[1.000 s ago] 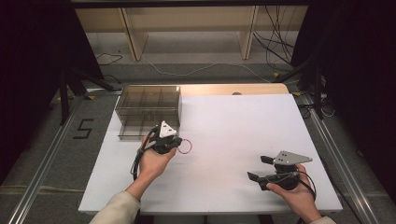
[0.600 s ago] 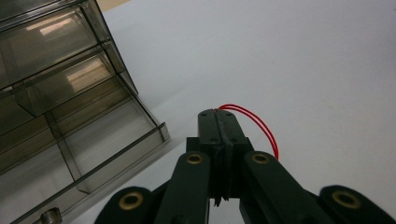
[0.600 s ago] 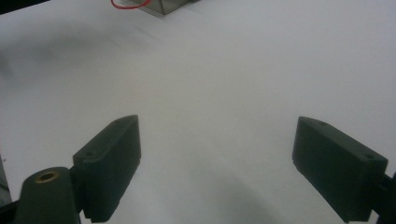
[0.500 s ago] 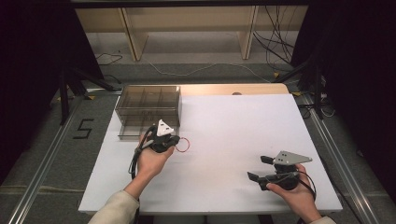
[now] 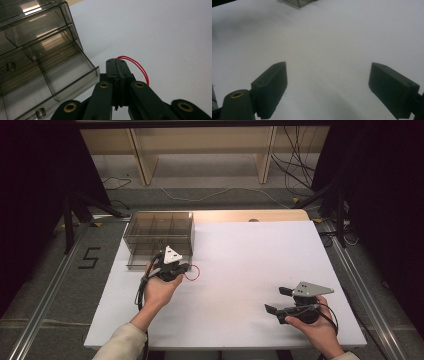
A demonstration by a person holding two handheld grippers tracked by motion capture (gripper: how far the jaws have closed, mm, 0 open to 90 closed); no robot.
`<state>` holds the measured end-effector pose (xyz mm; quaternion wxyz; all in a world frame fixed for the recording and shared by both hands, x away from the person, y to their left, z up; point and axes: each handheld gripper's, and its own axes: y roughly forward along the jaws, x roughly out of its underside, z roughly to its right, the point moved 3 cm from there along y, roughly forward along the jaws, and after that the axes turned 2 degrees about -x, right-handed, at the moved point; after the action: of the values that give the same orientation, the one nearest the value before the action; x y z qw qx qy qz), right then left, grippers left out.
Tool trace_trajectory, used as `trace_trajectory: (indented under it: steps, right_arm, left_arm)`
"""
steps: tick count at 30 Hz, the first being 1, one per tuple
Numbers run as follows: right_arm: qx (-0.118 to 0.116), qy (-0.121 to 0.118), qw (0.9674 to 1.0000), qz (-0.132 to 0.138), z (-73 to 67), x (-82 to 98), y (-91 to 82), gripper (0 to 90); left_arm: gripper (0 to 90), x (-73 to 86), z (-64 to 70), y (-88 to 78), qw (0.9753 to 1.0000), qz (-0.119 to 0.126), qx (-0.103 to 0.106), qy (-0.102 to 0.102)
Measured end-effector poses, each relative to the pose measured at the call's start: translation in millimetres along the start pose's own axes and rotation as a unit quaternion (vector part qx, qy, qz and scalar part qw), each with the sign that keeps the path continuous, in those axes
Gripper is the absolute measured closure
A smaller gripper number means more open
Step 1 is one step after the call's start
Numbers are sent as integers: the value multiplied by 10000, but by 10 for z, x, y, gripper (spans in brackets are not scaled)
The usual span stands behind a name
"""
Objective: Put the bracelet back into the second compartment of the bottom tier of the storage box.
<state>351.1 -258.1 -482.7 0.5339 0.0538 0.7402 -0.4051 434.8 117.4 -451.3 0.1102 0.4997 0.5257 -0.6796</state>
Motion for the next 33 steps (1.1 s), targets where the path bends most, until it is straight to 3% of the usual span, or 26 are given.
trace_trajectory:
  steps: [33]
  right_arm:
    - [-22,-15,10000,-3,-3,1,7,163]
  left_arm:
    - [898,-9,-204,-56,9995,88,-249,-169]
